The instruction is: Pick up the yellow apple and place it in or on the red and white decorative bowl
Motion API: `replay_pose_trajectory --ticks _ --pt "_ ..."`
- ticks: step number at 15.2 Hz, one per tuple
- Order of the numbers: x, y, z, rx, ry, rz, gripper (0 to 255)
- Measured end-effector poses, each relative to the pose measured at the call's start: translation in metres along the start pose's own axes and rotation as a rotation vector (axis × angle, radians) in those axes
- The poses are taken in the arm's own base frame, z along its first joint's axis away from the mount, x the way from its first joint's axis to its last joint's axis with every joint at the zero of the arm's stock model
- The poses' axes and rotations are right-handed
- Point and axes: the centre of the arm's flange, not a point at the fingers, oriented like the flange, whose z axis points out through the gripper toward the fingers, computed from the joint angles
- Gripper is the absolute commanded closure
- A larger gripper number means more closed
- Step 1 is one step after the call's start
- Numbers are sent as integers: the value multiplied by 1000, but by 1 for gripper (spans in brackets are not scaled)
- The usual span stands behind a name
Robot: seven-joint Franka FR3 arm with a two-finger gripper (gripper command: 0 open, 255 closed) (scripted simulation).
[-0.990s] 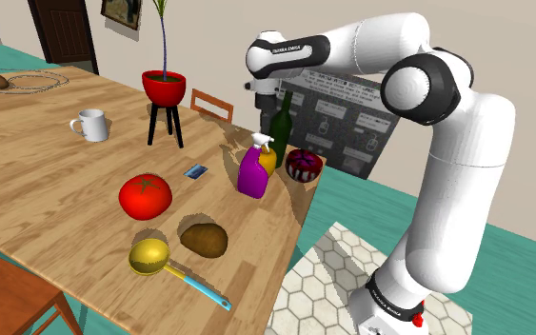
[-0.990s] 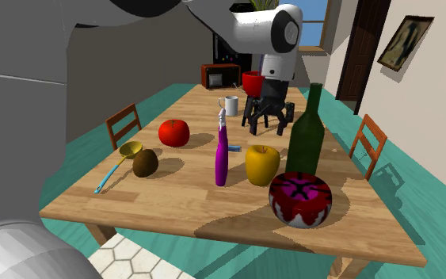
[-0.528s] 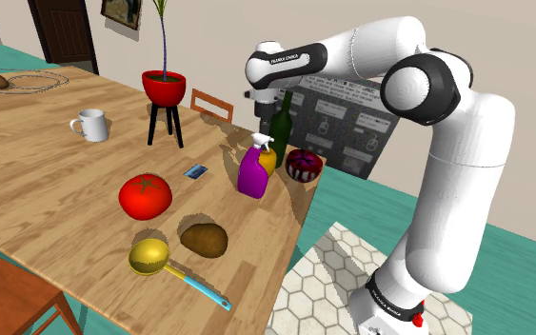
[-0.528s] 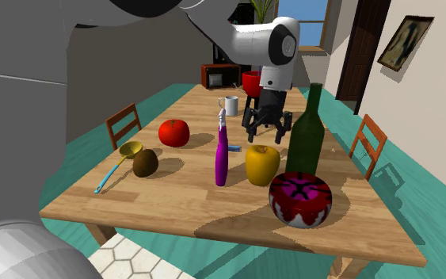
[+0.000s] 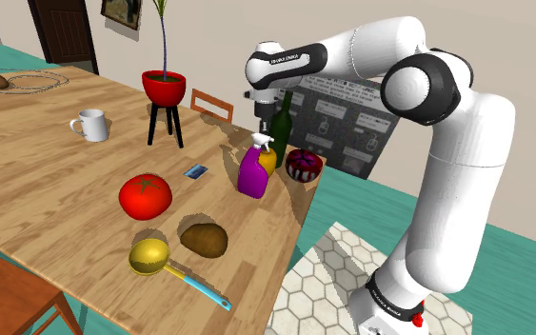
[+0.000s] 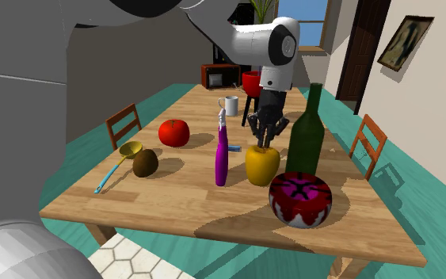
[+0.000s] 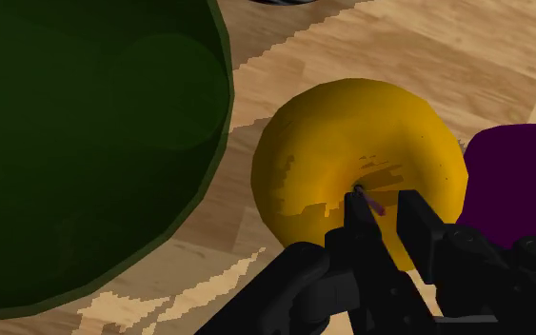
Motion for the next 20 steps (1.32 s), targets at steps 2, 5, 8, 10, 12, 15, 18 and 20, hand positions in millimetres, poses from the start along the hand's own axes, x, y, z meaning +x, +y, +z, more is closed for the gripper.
replay_pose_trajectory --ticks 2,5,8,10,12,15,18,20 --pt "0 0 0 0 0 0 255" --pt "0 0 0 0 0 0 255" --pt "-1 0 -2 0 0 0 255" --pt "-2 -2 -11 0 0 0 255" --pt "-3 -3 -20 0 0 0 255" --pt "-4 -6 -36 0 0 0 255" --pt "-8 -9 -51 0 0 0 255" --pt "-9 -11 -62 0 0 0 255"
